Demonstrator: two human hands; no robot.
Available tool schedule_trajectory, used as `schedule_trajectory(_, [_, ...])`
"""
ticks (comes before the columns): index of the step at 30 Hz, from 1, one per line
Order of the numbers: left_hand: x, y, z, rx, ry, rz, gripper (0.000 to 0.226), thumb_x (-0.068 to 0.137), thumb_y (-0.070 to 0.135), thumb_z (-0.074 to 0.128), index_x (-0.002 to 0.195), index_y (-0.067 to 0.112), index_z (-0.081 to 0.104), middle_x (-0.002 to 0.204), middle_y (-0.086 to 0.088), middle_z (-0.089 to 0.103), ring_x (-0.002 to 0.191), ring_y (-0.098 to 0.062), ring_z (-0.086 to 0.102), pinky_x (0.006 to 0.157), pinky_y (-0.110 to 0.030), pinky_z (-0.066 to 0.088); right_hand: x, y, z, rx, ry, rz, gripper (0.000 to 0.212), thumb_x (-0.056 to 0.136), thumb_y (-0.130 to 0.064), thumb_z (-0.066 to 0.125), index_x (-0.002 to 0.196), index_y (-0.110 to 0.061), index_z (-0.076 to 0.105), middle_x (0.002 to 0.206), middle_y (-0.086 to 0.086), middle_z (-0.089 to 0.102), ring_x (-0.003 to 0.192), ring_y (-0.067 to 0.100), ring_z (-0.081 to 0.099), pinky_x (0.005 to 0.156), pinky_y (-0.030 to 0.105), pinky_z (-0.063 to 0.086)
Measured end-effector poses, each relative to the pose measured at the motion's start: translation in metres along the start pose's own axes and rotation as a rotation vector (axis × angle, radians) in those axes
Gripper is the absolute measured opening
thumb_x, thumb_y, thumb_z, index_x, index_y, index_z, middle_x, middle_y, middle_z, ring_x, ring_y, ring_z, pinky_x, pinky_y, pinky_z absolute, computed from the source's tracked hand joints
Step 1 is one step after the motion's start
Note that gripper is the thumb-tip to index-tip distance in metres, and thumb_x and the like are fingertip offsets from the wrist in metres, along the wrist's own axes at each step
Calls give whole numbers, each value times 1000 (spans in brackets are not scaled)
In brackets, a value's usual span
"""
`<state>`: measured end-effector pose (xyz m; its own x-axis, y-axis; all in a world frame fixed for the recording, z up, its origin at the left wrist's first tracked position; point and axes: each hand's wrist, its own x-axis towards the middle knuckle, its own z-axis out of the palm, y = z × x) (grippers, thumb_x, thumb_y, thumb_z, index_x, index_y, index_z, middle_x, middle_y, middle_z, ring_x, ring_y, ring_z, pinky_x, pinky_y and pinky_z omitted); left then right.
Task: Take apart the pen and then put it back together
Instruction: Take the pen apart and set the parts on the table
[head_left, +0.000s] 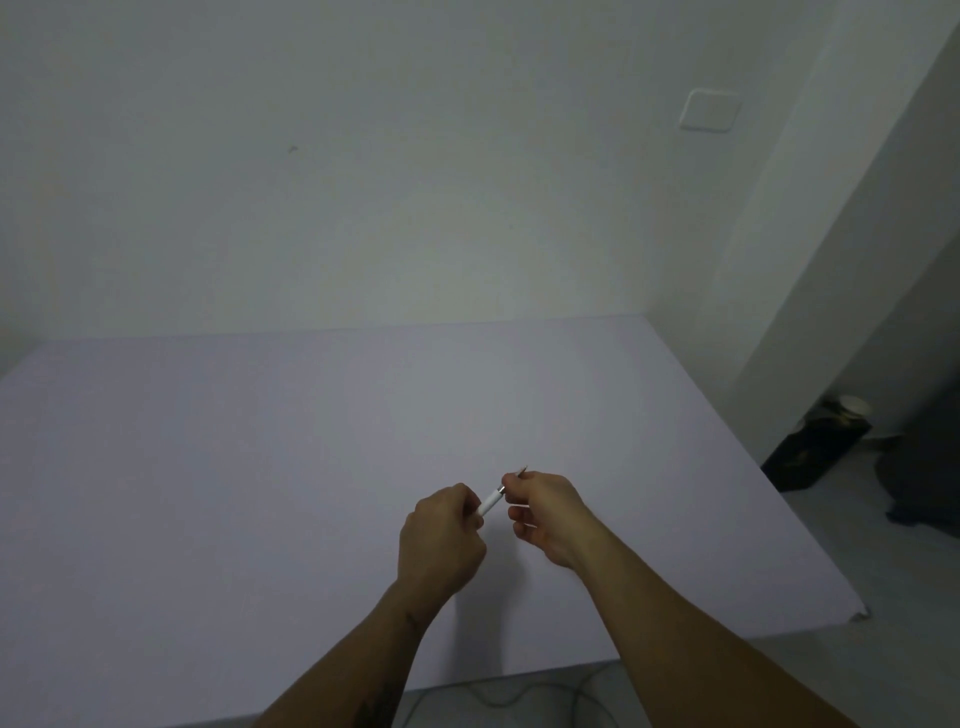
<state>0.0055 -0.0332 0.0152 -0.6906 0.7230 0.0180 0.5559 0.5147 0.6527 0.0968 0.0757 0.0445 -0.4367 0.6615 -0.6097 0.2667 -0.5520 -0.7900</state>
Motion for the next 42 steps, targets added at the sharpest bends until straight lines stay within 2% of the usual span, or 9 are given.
schedule_trajectory(7, [6, 4, 5, -19, -8, -8, 19, 83, 12, 65, 76, 27, 57, 73, 7, 61, 61, -10, 56, 56, -20, 46, 7, 1, -5, 84, 18, -58, 19, 97, -7, 56, 102, -8, 74, 101, 14, 62, 89, 23, 56, 74, 32, 51])
schedule_trajectory(10, [10, 4, 7, -11, -15, -8, 16, 83, 11, 63, 77, 26, 59, 74, 5, 62, 64, -11, 57, 62, -28, 54, 10, -1, -13, 184, -45, -40, 24, 99, -4, 51, 98, -11, 75, 100, 11, 63, 86, 21, 56, 68, 32, 50])
schedule_trajectory(15, [12, -2, 12, -26, -37, -39, 18, 84, 13, 63, 75, 28, 57, 74, 6, 61, 64, -12, 56, 59, -27, 52, 23, -8, -28, 269, -55, -4, 20, 97, -7, 57, 96, -11, 76, 93, 8, 65, 76, 18, 57, 60, 29, 51])
schedule_trajectory(20, [14, -6, 20, -29, -62, -91, 20, 82, 13, 60, 70, 28, 55, 72, 8, 59, 62, -12, 54, 52, -27, 41, 39, -16, -45, 323, 29, -18, 17, 95, -9, 59, 93, -13, 75, 89, 6, 67, 74, 17, 59, 62, 29, 50])
schedule_trajectory(31, [17, -14, 46, 22, -179, -185, 13, 80, 13, 55, 74, 24, 58, 79, 0, 63, 68, -21, 58, 61, -33, 50, 89, 5, -80, 224, 238, 88, 8, 90, -8, 65, 90, -5, 72, 75, 9, 66, 59, 14, 55, 53, 26, 47])
schedule_trajectory(34, [16, -16, 51, 9, -193, -231, 16, 79, 12, 55, 70, 25, 57, 75, 2, 62, 66, -19, 57, 57, -30, 46, 103, 17, -83, 79, 289, 114, 16, 88, -10, 65, 74, -6, 69, 65, 10, 62, 52, 16, 52, 48, 25, 44])
schedule_trajectory(37, [17, -17, 55, 11, -193, -247, 21, 79, 12, 56, 65, 27, 53, 71, 5, 60, 63, -15, 55, 53, -27, 39, 108, 37, -85, -376, 258, -63, 20, 84, -10, 63, 66, -4, 70, 63, 19, 62, 53, 21, 49, 53, 26, 38])
schedule_trajectory(39, [17, -18, 59, 15, -196, -251, 18, 79, 15, 56, 66, 26, 54, 71, 5, 60, 64, -16, 55, 55, -28, 40, 107, 46, -82, -742, 248, -176, 11, 82, -12, 64, 81, -4, 71, 80, 18, 72, 66, 25, 60, 60, 24, 40])
schedule_trajectory(42, [16, -19, 62, 18, -194, -256, 12, 79, 17, 58, 70, 24, 57, 72, 5, 61, 67, -19, 57, 58, -30, 44, 106, 50, -76, -957, 216, -274, 25, 83, -14, 64, 108, -10, 60, 99, 12, 68, 85, 31, 64, 66, 26, 40])
